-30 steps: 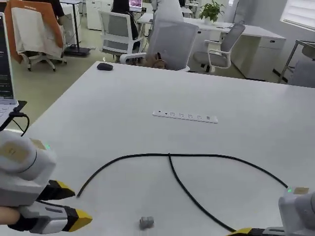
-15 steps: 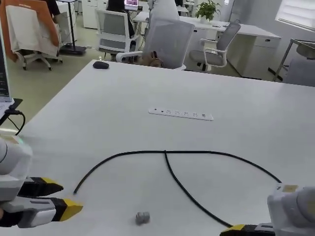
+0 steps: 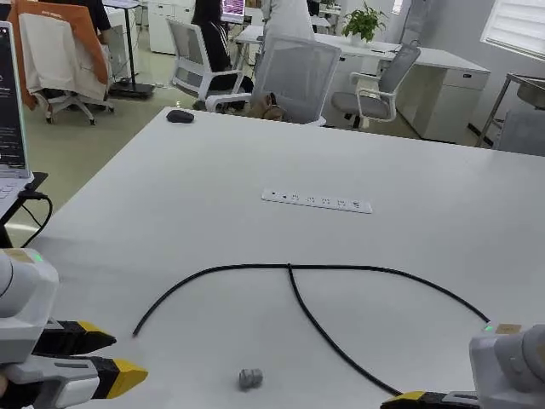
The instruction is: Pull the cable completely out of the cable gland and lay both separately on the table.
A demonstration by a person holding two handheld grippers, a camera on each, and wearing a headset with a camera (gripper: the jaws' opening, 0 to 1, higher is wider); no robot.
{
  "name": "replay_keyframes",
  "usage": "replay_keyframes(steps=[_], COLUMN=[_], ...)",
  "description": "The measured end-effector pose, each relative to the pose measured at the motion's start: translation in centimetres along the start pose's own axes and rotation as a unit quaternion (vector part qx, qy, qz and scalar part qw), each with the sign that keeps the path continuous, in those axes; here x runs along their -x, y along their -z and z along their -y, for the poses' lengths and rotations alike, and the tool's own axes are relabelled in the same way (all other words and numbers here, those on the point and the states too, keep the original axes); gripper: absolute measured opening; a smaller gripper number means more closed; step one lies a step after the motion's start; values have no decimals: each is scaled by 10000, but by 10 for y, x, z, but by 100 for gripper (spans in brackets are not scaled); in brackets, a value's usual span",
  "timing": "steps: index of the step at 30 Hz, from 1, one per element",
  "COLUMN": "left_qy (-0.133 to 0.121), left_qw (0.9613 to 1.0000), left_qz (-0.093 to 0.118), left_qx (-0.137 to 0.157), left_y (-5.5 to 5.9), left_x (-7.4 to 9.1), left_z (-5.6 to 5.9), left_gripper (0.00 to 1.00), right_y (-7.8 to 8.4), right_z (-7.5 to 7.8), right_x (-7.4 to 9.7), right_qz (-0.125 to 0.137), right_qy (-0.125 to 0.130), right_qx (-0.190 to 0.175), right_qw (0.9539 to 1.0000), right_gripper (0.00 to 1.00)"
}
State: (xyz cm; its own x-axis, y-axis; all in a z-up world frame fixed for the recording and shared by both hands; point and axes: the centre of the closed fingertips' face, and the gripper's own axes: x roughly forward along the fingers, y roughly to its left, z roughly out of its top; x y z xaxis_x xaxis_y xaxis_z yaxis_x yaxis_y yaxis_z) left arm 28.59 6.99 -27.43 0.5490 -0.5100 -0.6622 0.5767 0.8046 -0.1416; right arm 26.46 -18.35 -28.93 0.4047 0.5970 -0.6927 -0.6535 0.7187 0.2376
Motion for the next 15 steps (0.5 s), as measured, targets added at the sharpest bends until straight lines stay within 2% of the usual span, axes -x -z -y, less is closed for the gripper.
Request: replay_keyframes(steps=[7,12,15], left_qy=[35,7,4], left_qw=[10000,9999,9999], left_qz=[24,-8,53], left_qx=[-60,-134,-117], left_y=[-2,-1,-3], left_x=[1,0,1], left_z=[2,2,2], left_gripper=[39,40,41], right_y=[3,3,3], right_z=[0,0,0], right_x=[-1,-1,-1], right_qz=[-159,-180,-191], right_qy=[41,36,24], right_qx=[139,161,134], right_qw=[9998,9997,9997], right_gripper=[23,24,24])
